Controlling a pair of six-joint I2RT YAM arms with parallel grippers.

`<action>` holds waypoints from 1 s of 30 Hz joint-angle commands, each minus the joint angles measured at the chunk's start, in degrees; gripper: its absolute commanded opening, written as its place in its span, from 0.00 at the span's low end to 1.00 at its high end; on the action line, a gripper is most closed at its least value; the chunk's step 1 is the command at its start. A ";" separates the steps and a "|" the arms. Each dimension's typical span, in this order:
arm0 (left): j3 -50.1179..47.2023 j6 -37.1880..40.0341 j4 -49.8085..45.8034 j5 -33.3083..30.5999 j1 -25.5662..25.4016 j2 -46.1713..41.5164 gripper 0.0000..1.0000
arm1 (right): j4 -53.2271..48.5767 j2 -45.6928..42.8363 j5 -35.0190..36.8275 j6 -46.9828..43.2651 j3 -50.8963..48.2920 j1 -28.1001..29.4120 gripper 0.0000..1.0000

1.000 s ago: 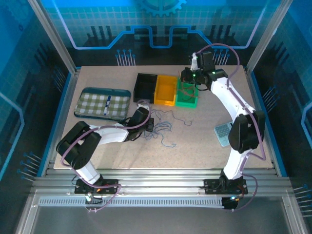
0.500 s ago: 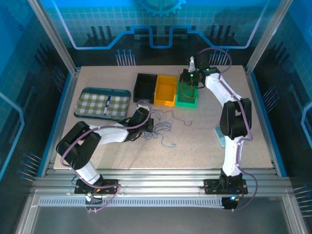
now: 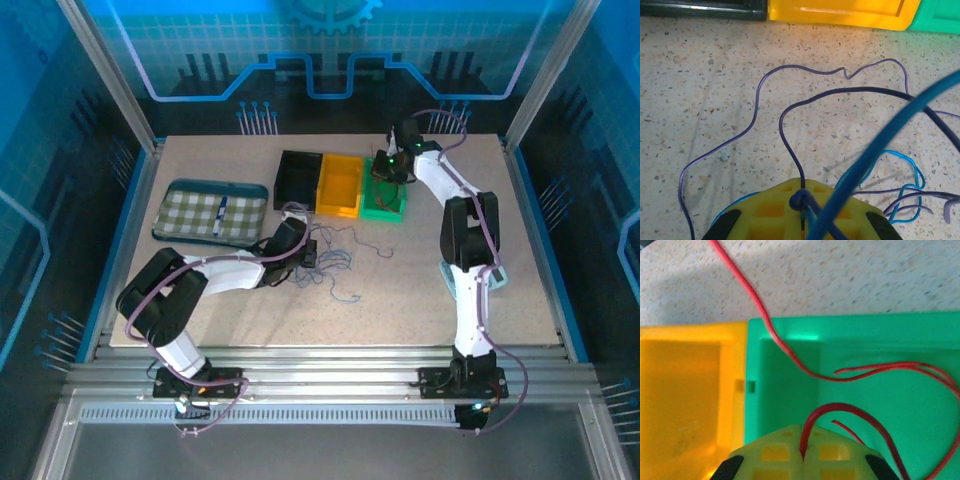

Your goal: Untangle the cables

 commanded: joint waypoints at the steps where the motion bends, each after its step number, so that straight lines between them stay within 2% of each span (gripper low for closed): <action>1: 1.98 -0.80 -1.55 -1.06 -0.09 0.89 0.00 | -1.96 2.85 2.68 0.16 4.03 -1.44 0.00; 8: 3.60 -1.14 -3.09 -1.47 -0.70 2.03 0.00 | -2.84 7.20 2.58 1.78 11.67 -2.04 0.00; 14: 4.48 -1.02 -3.47 -2.09 -1.06 2.70 0.00 | 0.64 7.28 0.39 3.65 9.11 -1.75 0.01; 23: 5.45 -1.03 -3.64 -2.22 -1.14 3.40 0.00 | 0.71 7.53 2.22 3.91 4.48 0.11 0.06; 27: 5.51 -1.10 -3.56 -2.23 -1.23 3.56 0.00 | 0.15 7.55 3.34 3.64 4.40 0.55 0.15; 30: 5.51 -0.88 -3.38 -2.23 -1.22 3.52 0.00 | -0.20 7.22 3.94 3.56 4.79 0.64 0.28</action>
